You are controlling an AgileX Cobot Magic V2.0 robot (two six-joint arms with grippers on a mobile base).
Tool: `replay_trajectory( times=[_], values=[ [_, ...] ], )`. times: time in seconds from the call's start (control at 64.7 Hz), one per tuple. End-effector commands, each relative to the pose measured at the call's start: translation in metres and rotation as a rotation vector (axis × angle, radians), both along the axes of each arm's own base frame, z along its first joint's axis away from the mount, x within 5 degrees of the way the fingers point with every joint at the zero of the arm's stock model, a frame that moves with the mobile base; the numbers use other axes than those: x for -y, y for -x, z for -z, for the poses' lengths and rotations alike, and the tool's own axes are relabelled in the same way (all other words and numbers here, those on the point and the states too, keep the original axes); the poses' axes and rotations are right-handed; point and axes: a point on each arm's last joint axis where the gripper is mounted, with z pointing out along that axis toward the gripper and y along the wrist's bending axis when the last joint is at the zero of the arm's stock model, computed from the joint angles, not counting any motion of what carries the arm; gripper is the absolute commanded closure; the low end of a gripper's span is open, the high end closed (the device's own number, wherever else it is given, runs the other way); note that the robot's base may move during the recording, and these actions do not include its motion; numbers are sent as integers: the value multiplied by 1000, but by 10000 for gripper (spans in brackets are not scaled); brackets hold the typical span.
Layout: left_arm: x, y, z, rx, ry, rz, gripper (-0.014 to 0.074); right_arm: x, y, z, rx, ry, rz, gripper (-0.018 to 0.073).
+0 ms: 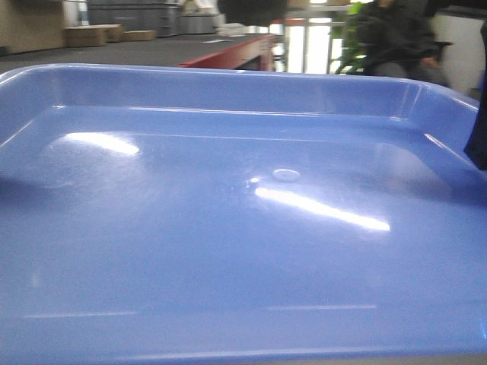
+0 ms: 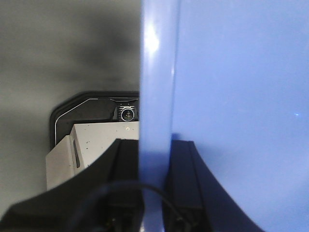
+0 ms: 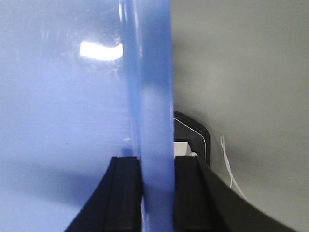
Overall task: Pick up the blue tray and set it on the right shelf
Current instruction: 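Hold the tray level with both grippers while the base drives to the shelf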
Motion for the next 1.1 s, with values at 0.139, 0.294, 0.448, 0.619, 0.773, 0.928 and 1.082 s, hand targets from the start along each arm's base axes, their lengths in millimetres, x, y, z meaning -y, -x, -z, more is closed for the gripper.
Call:
replay_trajectory(
  times=[0.139, 0.294, 0.448, 0.619, 0.773, 0.928, 1.082],
  values=[
    [-12, 3, -8, -15, -48, -17, 645, 5, -1, -13, 75, 5, 6, 418],
    [-20, 0, -8, -31, -62, -55, 645, 5, -1, -13, 74, 6, 6, 418],
    [-23, -1, -8, -27, -73, -67, 645, 5, -1, -13, 73, 6, 6, 418],
    [-23, -1, -8, -27, -73, -67, 645, 5, -1, -13, 73, 6, 6, 418],
    [-23, -2, -8, -22, -74, -68, 645, 5, -1, -13, 73, 6, 6, 418],
    [-23, -2, -8, -22, -75, -68, 645, 5, -1, -13, 73, 6, 6, 418],
    [-24, -1, -7, -31, -78, -66, 645, 5, -1, -13, 73, 6, 6, 418]
  ],
)
